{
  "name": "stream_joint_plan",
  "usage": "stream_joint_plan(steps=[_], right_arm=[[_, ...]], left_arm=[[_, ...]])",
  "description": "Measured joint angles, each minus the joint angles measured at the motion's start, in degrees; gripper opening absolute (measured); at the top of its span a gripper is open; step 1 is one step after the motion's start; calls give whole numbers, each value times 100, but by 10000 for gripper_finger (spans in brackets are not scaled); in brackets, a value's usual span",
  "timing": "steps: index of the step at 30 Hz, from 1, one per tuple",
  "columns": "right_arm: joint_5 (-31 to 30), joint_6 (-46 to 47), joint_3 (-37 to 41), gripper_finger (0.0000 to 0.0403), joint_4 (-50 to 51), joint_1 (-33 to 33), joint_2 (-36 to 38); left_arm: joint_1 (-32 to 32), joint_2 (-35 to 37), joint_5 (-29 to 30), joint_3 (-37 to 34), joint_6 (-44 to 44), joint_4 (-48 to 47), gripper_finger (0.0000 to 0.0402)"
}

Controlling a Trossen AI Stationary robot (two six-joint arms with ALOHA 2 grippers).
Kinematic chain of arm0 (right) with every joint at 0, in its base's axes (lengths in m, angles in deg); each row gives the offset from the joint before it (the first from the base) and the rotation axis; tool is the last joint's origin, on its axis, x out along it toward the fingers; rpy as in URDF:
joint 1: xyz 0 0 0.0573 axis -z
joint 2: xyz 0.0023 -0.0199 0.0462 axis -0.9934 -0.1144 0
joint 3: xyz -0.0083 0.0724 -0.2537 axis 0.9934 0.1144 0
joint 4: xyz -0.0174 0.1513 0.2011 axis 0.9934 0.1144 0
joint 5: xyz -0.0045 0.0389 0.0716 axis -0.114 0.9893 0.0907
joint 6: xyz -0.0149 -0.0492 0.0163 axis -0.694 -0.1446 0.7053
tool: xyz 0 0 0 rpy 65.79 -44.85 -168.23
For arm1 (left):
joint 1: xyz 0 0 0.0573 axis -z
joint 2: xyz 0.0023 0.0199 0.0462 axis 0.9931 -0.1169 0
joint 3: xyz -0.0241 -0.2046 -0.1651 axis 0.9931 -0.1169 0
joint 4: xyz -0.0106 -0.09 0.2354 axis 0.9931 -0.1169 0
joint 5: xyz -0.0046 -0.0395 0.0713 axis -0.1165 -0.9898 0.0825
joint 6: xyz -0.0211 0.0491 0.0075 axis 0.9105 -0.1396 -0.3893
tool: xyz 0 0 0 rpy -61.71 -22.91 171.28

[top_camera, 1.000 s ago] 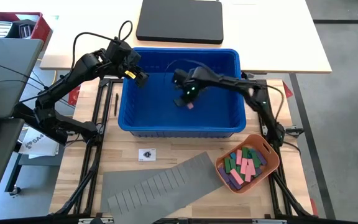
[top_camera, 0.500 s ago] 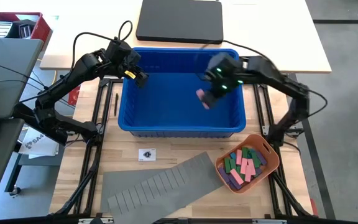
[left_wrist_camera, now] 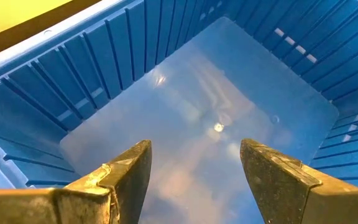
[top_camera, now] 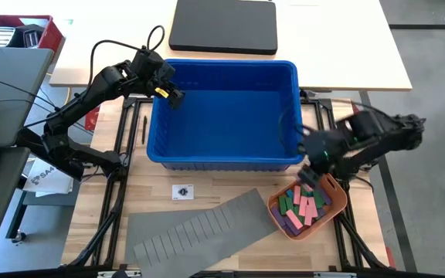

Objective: Sort blocks
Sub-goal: Put the pink block into the orange bin

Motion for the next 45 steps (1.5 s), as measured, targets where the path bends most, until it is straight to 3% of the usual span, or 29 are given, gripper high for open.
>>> stream_joint_plan(steps=[4, 9, 17, 22, 30, 35, 40, 45], right_arm=[[-2, 1066, 1449, 91, -750, -702, 781], [153, 1380, 3076, 91, -1920, -1244, 1396], [294, 1128, 4830, 93, -3417, -1441, 1469], [304, 2096, 5648, 105, -3885, -1437, 1460], [383, 2904, 6038, 124, -3841, -1435, 1461], [460, 3278, 6037, 168, -3836, -1435, 1546], [460, 3319, 5699, 222, -3545, -1433, 1714], [159, 2785, 4981, 226, -3590, -1405, 1972]], left_arm=[[0, 0, 0, 0, 0, 0, 238], [0, 0, 0, 0, 0, 0, 238], [0, 0, 2, 0, 0, 0, 238], [0, 0, 1, 0, 0, 2, 238], [0, 0, 1, 0, 0, 2, 238], [0, 0, 0, 0, 0, 2, 238], [0, 0, 1, 1, 0, 2, 238], [0, 0, 2, 0, 0, 4, 238]])
